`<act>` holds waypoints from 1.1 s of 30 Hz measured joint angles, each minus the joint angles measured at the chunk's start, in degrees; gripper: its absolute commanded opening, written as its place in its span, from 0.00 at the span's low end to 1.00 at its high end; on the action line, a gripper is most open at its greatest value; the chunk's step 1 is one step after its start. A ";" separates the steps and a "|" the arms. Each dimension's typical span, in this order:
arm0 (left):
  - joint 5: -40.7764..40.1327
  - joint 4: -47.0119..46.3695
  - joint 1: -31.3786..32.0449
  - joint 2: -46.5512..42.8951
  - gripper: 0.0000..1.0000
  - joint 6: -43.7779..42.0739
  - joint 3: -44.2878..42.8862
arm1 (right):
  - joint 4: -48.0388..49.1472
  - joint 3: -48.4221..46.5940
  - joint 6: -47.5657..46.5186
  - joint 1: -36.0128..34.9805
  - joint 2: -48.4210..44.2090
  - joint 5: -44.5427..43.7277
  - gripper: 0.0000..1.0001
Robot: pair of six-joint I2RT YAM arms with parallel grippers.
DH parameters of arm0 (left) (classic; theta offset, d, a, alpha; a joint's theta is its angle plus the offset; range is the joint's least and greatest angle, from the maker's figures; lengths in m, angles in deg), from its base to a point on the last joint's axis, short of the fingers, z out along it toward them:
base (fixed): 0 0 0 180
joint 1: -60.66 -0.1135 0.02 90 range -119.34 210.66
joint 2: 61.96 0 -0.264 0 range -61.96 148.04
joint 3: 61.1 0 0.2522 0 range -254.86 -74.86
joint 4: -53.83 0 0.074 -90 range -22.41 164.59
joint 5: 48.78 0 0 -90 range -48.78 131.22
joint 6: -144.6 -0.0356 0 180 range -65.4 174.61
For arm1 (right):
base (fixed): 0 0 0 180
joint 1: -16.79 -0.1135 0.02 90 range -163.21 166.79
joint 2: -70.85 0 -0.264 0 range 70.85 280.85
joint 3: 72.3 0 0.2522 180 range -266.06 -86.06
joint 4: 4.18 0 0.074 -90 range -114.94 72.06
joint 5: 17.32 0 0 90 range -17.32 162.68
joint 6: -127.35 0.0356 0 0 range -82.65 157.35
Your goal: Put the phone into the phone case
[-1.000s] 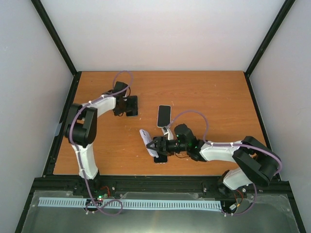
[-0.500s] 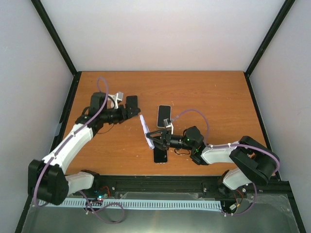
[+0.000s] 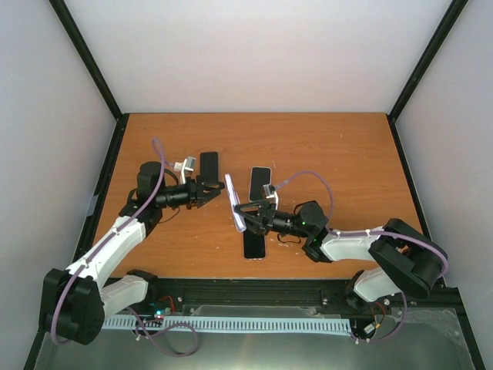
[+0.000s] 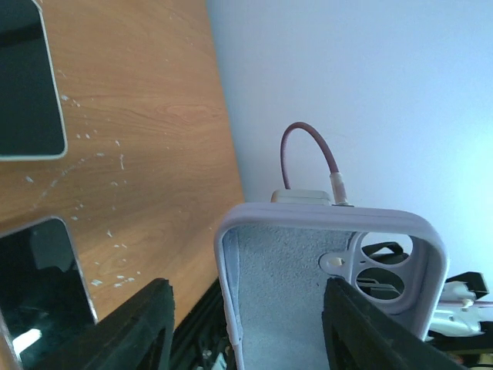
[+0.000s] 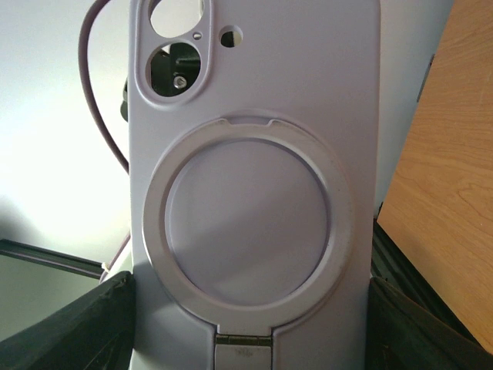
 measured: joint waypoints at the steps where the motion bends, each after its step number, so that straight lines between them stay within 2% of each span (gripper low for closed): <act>1: 0.31 -0.76 0.00 0.00 0.50 0.66 0.52 | -0.24 -0.02 0.00 0.00 -0.20 -0.11 0.60; 9: 1.29 -6.43 0.28 0.02 0.46 5.27 4.20 | -0.44 -0.81 0.00 -0.39 -0.15 -0.59 0.60; 12: 1.22 -8.52 0.79 0.57 0.41 6.51 4.85 | 0.46 -1.42 0.22 -0.81 0.81 -0.57 0.60; 14: 1.09 -9.90 1.49 1.53 0.33 7.30 4.96 | 1.11 -1.60 0.48 -0.98 1.70 -0.57 0.60; 18: 0.87 -12.17 3.04 3.80 0.03 8.85 5.11 | 2.64 -1.62 1.42 -1.25 3.96 -0.79 0.62; 19: 0.39 -11.98 3.15 3.93 0.00 8.59 5.16 | 2.97 -1.62 1.46 -1.25 4.33 -0.83 0.63; 21: -0.42 -11.06 3.19 3.89 0.00 8.37 5.14 | 4.11 -1.46 1.62 -1.27 4.57 -1.14 0.69; 27: -4.22 -2.32 3.74 2.71 0.00 3.65 3.45 | 2.80 1.14 0.28 -1.38 2.82 -2.86 0.97; 33: -11.63 11.45 3.69 2.99 0.00 -5.05 -3.23 | -12.52 3.80 -5.16 -1.64 -9.42 -6.16 1.00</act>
